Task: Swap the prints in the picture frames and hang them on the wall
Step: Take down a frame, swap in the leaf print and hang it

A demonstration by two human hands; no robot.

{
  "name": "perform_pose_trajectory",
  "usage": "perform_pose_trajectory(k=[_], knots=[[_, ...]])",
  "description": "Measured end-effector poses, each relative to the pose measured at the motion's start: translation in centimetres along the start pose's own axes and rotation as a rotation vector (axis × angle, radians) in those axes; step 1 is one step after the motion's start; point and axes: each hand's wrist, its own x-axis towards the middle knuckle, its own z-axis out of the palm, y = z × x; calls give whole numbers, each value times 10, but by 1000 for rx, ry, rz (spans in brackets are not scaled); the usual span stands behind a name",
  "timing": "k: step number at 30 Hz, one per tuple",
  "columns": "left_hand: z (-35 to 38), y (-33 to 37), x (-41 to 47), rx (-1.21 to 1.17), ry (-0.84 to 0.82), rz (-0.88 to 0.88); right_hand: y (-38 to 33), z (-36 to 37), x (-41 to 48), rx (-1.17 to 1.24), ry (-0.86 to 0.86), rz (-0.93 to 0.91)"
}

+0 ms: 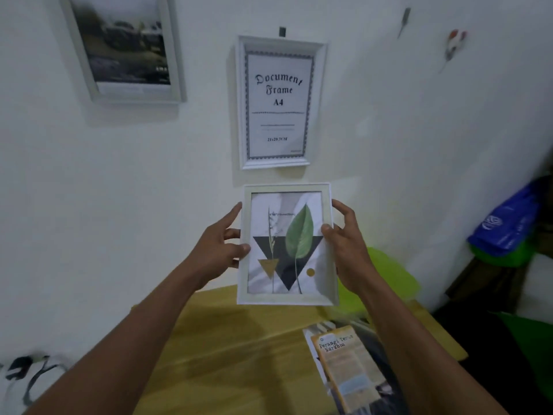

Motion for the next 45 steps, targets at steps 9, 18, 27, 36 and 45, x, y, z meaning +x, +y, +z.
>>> perform_pose_trajectory(k=[9, 18, 27, 36, 45], knots=[[58, 94, 66, 109, 37, 303, -69, -88, 55, -336, -70, -154], [159, 176, 196, 247, 132, 491, -109, -207, 190, -377, 28, -297], [222, 242, 314, 272, 217, 485, -158, -289, 327, -421, -24, -423], [238, 286, 380, 343, 416, 519, -189, -303, 425, -411, -54, -524], [242, 287, 413, 438, 500, 535, -182, -299, 466, -422, -50, -542]])
